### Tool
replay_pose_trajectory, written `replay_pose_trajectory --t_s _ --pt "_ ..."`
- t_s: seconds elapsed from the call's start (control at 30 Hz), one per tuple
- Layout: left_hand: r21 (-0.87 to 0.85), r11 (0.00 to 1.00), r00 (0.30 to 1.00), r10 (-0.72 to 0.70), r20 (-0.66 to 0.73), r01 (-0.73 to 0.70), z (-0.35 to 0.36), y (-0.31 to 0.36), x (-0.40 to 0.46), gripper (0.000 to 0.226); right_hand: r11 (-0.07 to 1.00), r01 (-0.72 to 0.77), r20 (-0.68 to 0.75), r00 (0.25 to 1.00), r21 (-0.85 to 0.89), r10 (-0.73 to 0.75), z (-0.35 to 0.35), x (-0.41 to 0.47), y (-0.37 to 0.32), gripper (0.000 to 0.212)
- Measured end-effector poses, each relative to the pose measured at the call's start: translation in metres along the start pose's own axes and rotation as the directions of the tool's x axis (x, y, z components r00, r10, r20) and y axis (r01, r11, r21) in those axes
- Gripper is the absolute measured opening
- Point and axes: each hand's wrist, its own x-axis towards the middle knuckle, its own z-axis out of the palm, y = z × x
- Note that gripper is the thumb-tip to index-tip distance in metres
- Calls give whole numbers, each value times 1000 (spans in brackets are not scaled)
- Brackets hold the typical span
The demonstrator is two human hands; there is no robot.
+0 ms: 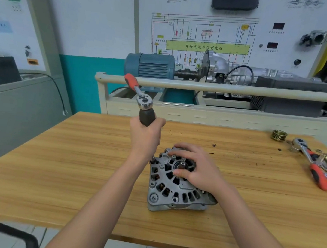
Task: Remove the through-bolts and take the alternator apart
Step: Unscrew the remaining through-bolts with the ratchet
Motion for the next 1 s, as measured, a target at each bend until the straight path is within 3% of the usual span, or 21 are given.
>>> replay_pose_trajectory --t_s 0.17,0.33,0.47,0.63,0.83,1.0 --pt "48 999 993 1 114 -6 0 -5 10 37 998 -53 -36 998 -23 52 6 2 -6 49" --pt "184 982 909 -34 415 -47 -13 -15 8 28 992 -98 -35 995 -81 95 10 19 -18 51" --pt "217 976 947 -49 318 -22 -5 -19 10 27 988 -138 -15 990 -65 137 13 27 -26 51" --pt "-27 998 948 -37 315 48 -15 -16 23 37 990 -141 -133 982 -25 137 18 3 -20 50" --pt "10 999 959 -35 283 33 -7 -14 19 34 988 -151 -156 975 43 156 16 1 -24 51" --pt "-206 973 986 -74 147 104 -20 -14 26 35 990 -139 -160 978 -9 136 17 -1 -23 50"
